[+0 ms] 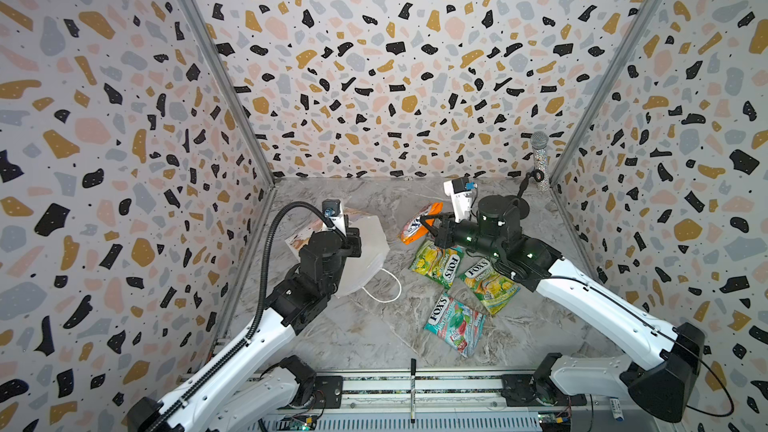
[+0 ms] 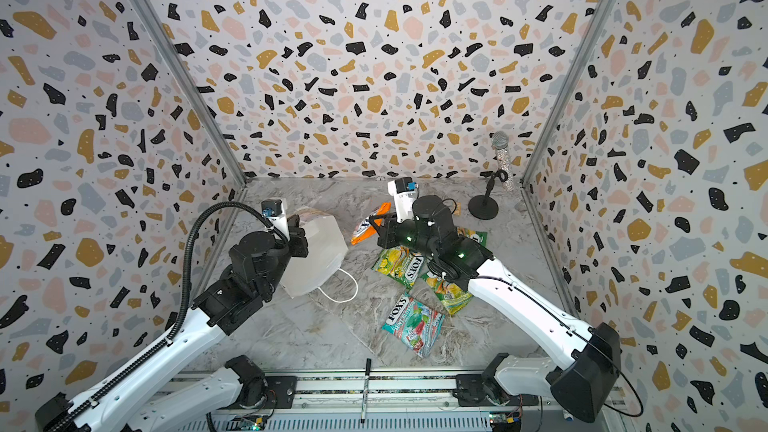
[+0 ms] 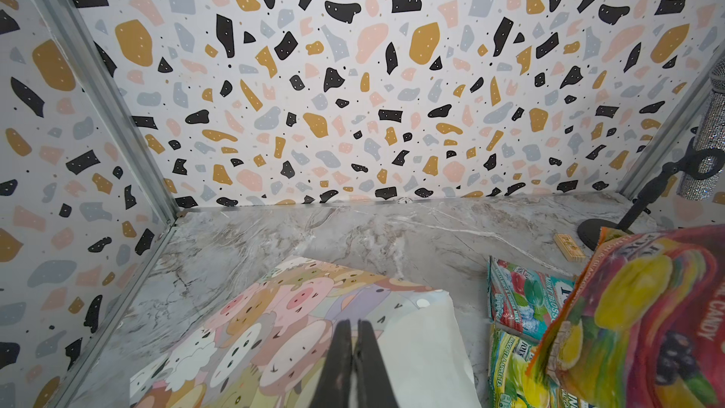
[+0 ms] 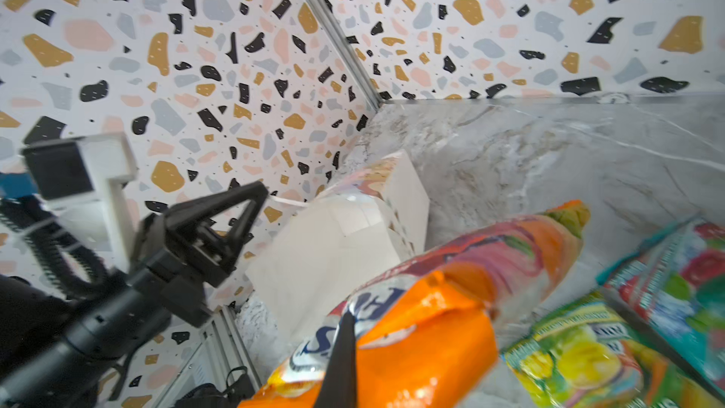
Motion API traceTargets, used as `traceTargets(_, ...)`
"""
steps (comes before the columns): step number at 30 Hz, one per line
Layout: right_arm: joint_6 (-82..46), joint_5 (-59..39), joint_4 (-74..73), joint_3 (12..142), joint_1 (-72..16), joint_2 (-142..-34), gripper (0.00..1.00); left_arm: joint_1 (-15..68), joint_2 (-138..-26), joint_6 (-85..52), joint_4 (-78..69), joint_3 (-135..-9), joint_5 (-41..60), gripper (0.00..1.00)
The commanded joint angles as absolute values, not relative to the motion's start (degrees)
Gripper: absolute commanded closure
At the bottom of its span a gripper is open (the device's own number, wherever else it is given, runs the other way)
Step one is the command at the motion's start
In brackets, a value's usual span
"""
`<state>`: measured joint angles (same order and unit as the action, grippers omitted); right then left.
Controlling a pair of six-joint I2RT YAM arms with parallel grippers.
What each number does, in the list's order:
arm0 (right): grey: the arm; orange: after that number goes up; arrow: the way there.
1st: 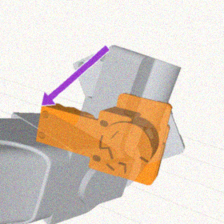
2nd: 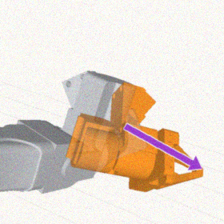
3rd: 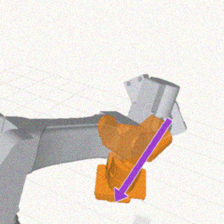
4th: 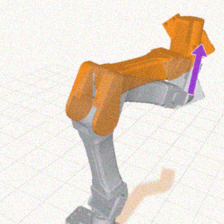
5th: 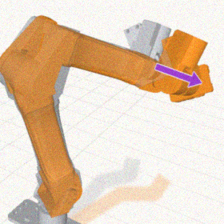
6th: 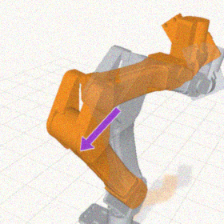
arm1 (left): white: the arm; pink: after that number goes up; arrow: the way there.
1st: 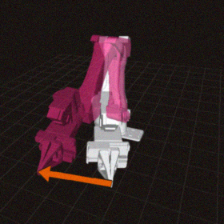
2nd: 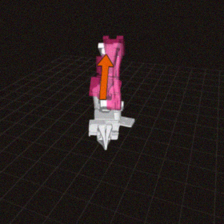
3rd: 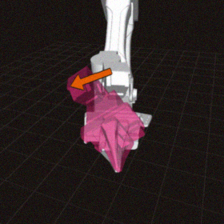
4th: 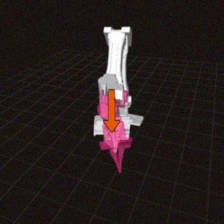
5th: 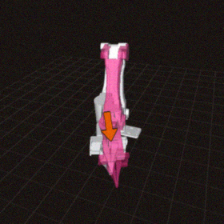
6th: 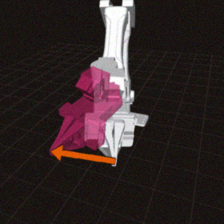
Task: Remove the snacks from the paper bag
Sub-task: 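Pull the orange Fruits packet up out of the bag with the right gripper, then carry the orange packet nearer the robot and lower it onto the table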
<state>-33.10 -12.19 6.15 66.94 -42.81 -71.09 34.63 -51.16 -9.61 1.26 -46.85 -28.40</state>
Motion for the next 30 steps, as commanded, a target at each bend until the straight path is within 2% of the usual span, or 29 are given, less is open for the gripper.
traceTargets(1, -30.32, -17.13, 8.29, 63.16, -40.77, -67.69, 1.0, 34.63, -49.99, -8.85, -1.14, -46.23, -30.05, 1.0)
traceTargets(13, -30.6, -26.49, 3.86, 47.89, -40.34, -65.24, 1.0, 34.64, -48.67, -8.88, -1.85, -45.53, -31.16, 1.0)
traceTargets(20, -33.97, -31.75, -6.36, 44.76, -42.52, -71.15, 1.0, 34.63, -48.43, -8.88, -2.11, -45.26, -31.38, 1.0)
traceTargets(30, -37.37, -36.12, -19.67, 46.7, -45.53, -82.28, 1.0, 34.63, -48.17, -8.88, -2.37, -45.13, -32.0, 1.0)
